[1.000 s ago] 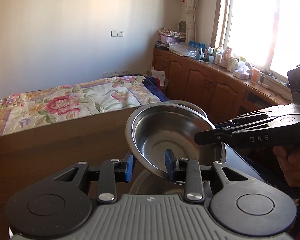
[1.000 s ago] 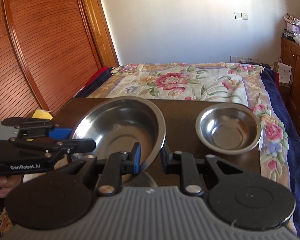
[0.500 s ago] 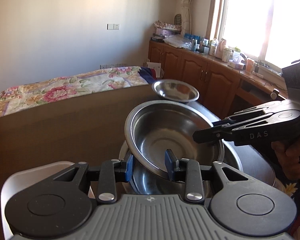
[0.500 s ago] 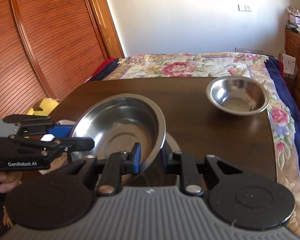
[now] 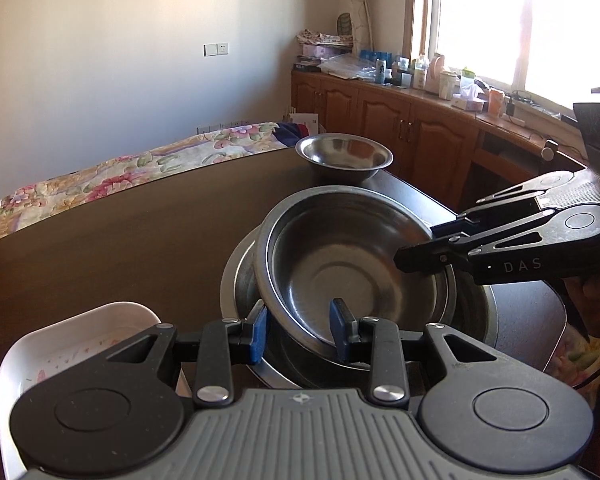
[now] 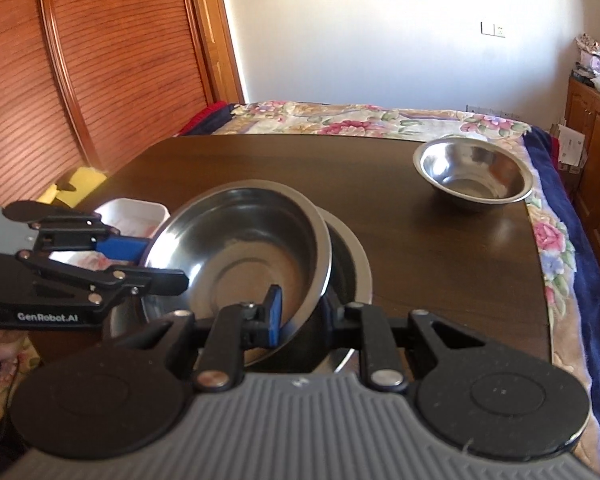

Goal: Organize plates and bowls

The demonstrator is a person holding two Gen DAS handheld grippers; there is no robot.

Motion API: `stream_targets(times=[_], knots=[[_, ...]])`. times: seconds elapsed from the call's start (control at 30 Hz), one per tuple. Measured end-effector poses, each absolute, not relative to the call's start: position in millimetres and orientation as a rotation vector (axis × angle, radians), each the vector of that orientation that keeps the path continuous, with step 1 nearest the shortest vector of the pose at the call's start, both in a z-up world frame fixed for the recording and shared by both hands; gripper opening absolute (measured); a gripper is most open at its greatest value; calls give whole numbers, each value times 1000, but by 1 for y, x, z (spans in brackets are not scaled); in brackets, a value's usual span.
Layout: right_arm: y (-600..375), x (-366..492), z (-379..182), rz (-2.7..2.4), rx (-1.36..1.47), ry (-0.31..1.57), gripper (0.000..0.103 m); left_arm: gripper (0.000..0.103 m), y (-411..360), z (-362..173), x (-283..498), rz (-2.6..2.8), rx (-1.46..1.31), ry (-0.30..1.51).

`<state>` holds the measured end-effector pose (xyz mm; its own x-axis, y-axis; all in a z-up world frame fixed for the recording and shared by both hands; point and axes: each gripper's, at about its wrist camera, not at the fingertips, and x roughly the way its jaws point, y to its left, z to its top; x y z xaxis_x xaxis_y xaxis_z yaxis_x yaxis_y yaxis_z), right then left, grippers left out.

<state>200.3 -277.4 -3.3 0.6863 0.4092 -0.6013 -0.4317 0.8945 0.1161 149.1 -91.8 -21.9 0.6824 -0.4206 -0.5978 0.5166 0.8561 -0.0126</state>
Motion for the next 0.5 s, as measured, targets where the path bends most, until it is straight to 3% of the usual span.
stream_targets(times=[0.5], knots=[[-259,187,-1,441,-289,618,20,35,-88,-23,145,-518,141,613]])
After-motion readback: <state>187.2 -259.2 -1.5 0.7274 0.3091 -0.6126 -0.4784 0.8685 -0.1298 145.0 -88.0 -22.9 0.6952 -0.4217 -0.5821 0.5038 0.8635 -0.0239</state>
